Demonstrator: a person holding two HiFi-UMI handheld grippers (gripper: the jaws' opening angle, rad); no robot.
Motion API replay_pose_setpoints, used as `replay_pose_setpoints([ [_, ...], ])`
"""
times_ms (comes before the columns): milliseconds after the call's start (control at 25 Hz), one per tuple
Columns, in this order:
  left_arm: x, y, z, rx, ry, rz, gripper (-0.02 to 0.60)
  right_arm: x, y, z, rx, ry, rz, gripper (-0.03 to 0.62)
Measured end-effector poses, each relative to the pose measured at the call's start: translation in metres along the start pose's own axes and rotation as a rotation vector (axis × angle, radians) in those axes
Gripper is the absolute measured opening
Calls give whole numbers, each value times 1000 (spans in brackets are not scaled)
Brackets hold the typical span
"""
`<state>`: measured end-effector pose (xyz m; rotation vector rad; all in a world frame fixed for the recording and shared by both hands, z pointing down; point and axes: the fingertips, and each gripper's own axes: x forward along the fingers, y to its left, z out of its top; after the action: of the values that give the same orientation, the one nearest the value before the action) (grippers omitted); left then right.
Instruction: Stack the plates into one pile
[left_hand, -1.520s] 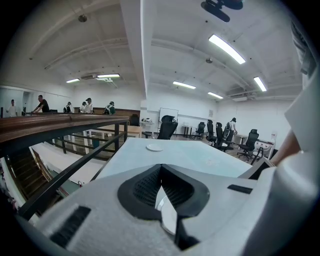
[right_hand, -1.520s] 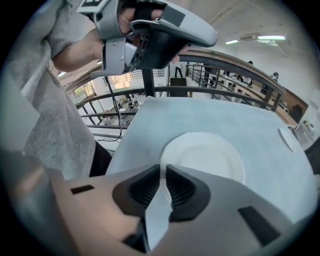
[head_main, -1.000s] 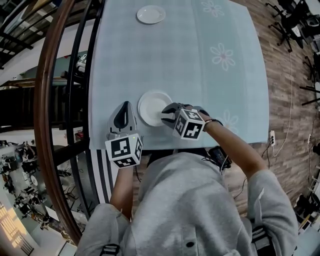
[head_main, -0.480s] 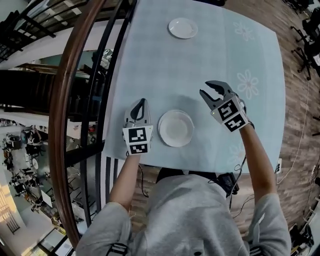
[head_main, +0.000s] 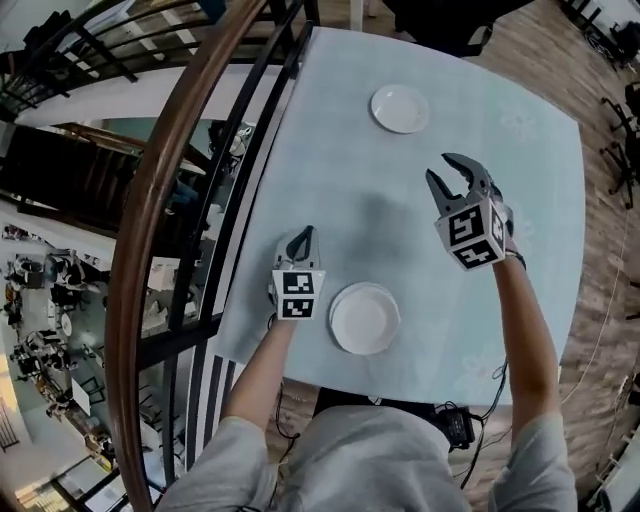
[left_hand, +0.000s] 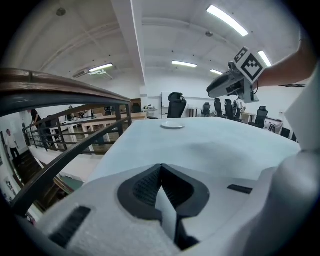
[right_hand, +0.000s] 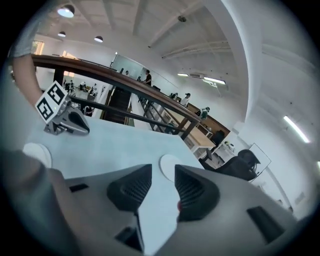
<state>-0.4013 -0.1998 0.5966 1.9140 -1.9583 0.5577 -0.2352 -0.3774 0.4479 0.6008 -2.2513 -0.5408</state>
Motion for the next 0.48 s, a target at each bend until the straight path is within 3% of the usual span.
replay_pose_setpoints([
  [280, -14, -4, 15, -13, -17, 5, 17, 69, -2, -7, -118, 38, 25, 140],
  [480, -16, -6, 15, -9, -11, 8, 17, 130, 2, -26, -233, 72, -10, 140],
])
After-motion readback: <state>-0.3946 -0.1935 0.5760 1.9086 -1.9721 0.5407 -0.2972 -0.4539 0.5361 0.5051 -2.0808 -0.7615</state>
